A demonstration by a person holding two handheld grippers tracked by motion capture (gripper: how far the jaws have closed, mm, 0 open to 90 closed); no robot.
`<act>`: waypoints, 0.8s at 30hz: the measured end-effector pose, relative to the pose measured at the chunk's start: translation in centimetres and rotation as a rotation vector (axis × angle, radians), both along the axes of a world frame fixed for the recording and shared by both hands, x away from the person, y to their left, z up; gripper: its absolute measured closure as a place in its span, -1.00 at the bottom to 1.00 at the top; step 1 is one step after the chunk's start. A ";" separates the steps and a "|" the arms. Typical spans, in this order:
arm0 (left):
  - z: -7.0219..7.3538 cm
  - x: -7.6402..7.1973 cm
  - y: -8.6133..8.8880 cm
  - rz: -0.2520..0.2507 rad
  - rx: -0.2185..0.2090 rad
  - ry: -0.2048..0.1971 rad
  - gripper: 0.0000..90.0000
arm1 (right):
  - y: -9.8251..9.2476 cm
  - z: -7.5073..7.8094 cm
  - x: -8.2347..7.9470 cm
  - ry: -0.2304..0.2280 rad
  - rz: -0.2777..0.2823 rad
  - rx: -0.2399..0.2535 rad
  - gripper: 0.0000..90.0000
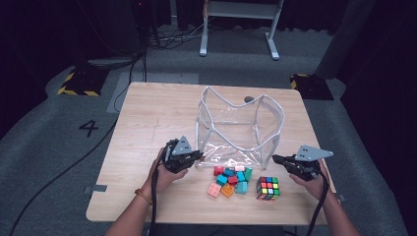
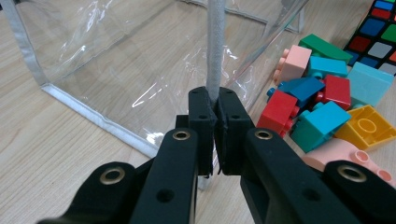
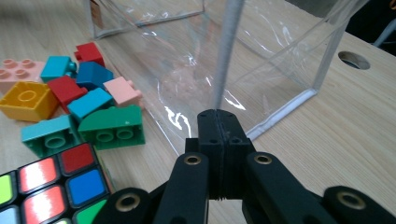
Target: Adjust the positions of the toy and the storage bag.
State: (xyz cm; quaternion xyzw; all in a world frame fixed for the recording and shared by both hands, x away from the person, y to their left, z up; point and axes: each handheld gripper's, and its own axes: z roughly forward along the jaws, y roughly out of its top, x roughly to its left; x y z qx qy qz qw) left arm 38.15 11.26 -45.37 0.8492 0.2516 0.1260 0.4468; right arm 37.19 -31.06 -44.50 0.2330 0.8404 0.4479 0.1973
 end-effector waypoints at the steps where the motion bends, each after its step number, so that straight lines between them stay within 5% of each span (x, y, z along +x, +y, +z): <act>1: 0.0 0.1 0.1 0.000 -0.003 0.005 0.91 | 0.1 0.0 0.0 0.001 -0.004 -0.009 1.00; 10: -0.3 0.3 0.4 -0.007 -0.020 -0.002 0.91 | 0.0 -0.5 1.0 0.034 -0.051 0.014 0.56; 13: -0.3 0.3 0.3 -0.003 -0.020 -0.005 0.92 | 0.4 -0.5 1.3 0.035 -0.035 0.030 0.59; 17: -0.3 0.2 0.3 -0.002 -0.020 -0.002 0.92 | 1.4 -0.4 1.4 0.026 -0.020 0.004 0.92; 24: -0.2 -0.2 0.6 -0.015 -0.010 -0.006 0.93 | 1.2 -0.4 0.4 0.023 0.009 0.001 0.95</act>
